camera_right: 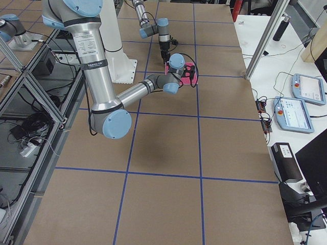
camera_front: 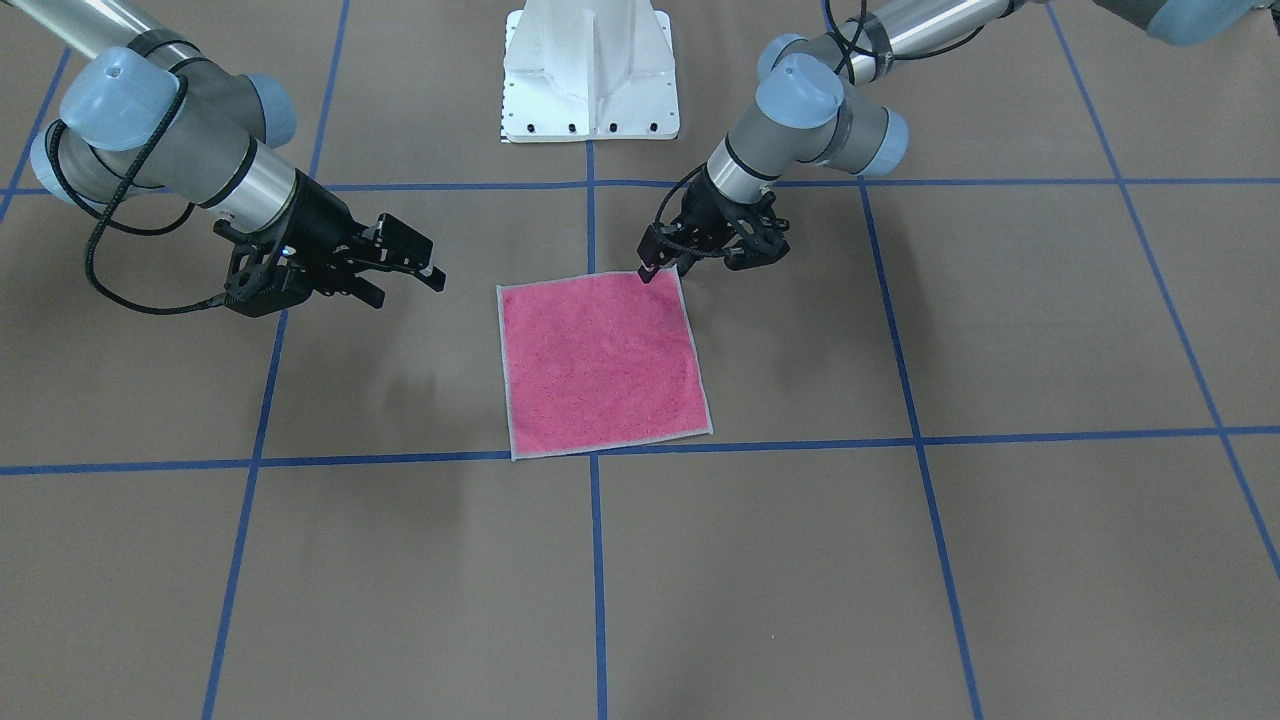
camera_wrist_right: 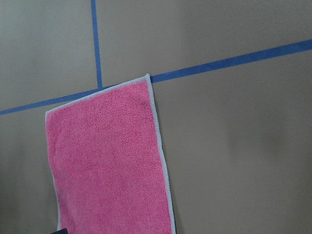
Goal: Fold towel twice with both arms
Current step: 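Grasp the towel corner with the left gripper while the right gripper reaches the opposite corner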
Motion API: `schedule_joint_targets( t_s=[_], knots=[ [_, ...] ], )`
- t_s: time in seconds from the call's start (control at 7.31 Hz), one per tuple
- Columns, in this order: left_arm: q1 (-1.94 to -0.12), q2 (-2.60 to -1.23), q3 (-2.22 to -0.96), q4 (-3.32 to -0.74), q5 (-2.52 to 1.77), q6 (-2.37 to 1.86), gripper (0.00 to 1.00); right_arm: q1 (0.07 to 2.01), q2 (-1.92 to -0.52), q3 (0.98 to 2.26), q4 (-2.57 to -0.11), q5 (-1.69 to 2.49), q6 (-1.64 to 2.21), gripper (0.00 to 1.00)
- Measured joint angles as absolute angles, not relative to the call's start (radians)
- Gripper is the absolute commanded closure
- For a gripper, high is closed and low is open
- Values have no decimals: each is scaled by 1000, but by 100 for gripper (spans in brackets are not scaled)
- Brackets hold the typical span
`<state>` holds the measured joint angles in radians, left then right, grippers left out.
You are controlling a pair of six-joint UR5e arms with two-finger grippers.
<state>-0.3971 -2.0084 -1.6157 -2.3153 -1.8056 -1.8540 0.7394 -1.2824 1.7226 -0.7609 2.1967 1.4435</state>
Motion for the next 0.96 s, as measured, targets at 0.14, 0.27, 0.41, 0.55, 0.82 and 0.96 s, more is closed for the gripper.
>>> schedule_joint_targets(
  t_s=[0.14,0.27,0.41,0.55,0.82,0.96],
  knots=[
    [-396,-2011,-1616,-2316,-1807,-1855,86,739,-1282,1723,-761,2197,1443,0],
    [-394,-2012,-1618,-2316,-1808,-1856,95,739,-1282,1723,-761,2197,1443,0],
    [-395,-2012,-1621,-2315,-1808,-1856,95,740,-1282,1723,-760,2197,1443,0],
    [-396,-2012,-1625,-2315,-1808,-1857,95,740,-1282,1723,-760,2197,1443,0],
    [-397,-2011,-1627,-2315,-1808,-1858,100,741,-1283,1722,-759,2197,1443,0],
    [-397,-2011,-1627,-2315,-1808,-1858,100,740,-1284,1722,-759,2197,1443,0]
  ],
)
